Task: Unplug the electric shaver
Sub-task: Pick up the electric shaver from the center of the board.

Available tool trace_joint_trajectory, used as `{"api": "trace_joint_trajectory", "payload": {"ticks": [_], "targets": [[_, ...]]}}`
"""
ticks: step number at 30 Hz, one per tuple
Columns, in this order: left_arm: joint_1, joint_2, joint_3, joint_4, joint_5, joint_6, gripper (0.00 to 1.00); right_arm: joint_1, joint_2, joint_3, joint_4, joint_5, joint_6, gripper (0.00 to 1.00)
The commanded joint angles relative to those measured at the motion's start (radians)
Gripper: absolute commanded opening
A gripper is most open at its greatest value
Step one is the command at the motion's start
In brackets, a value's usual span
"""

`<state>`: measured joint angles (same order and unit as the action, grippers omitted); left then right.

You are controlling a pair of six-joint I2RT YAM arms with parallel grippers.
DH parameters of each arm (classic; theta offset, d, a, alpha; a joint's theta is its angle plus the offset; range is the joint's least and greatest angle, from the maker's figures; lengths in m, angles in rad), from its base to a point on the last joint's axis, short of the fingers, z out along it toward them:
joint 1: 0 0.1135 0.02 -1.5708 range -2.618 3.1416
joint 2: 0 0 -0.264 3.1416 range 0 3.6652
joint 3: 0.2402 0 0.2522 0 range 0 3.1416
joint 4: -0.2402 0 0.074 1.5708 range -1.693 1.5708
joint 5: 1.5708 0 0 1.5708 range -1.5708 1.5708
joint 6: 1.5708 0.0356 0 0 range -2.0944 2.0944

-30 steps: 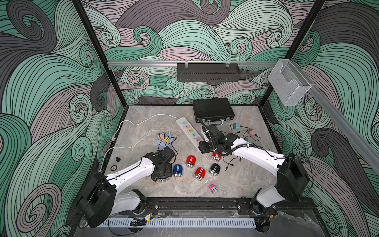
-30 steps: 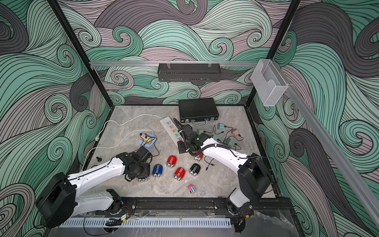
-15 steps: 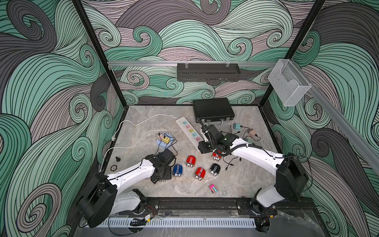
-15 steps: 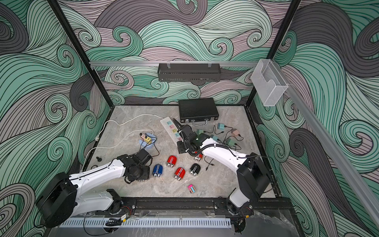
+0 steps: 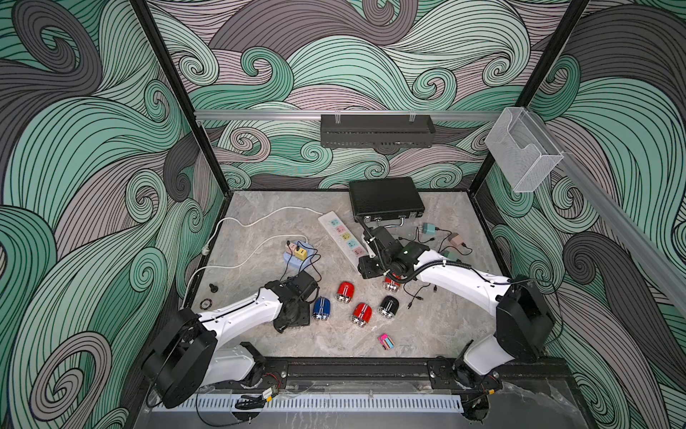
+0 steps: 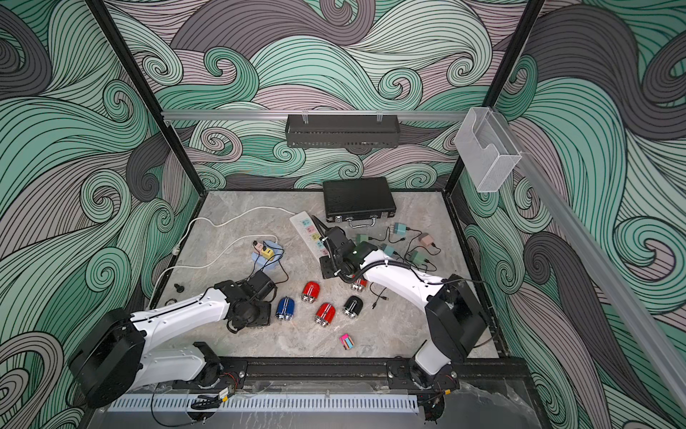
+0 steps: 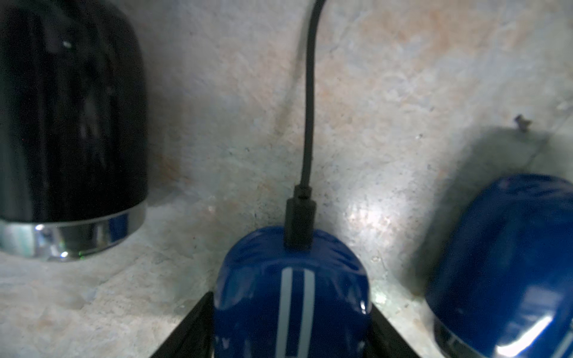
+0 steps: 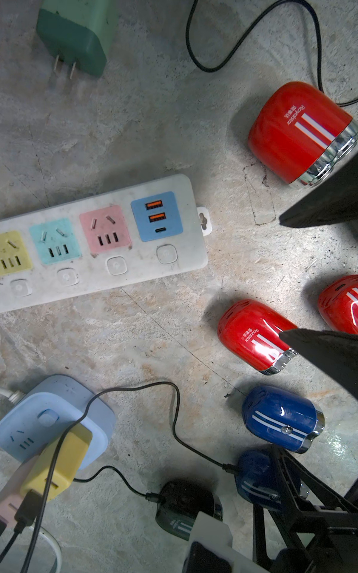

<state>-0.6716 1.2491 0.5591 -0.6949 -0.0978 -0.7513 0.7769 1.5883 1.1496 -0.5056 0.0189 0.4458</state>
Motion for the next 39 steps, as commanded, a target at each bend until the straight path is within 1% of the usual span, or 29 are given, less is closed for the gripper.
{"api": "trace_joint_trajectory", "payload": {"ticks": [1,5,11,19,23,25,29,39], "targets": [[-0.008,0.028,-0.011,0.005,0.000,0.004,0.66,0.007,0.003,-0.011,0.008,0.015,0.009,0.53],[-0.008,0.028,-0.013,0.004,-0.002,0.004,0.65,0.007,0.002,-0.011,0.008,0.017,0.010,0.53],[-0.008,0.007,-0.016,-0.003,-0.006,0.004,0.55,0.007,0.005,-0.008,0.006,0.016,0.007,0.53],[-0.008,-0.006,0.000,-0.018,-0.013,0.012,0.33,0.008,0.009,0.011,0.012,-0.003,0.016,0.53],[-0.008,-0.008,0.011,-0.020,-0.013,0.020,0.19,0.009,0.011,0.012,0.028,-0.033,0.027,0.52],[-0.008,-0.013,0.018,-0.021,-0.010,0.026,0.14,0.009,0.011,0.009,0.041,-0.058,0.034,0.52],[-0.008,-0.030,0.034,-0.033,-0.008,0.039,0.11,0.009,0.008,0.002,0.076,-0.109,0.057,0.52],[-0.007,-0.122,0.055,-0.045,0.001,0.068,0.10,0.010,0.010,-0.026,0.179,-0.235,0.100,0.51]]}}
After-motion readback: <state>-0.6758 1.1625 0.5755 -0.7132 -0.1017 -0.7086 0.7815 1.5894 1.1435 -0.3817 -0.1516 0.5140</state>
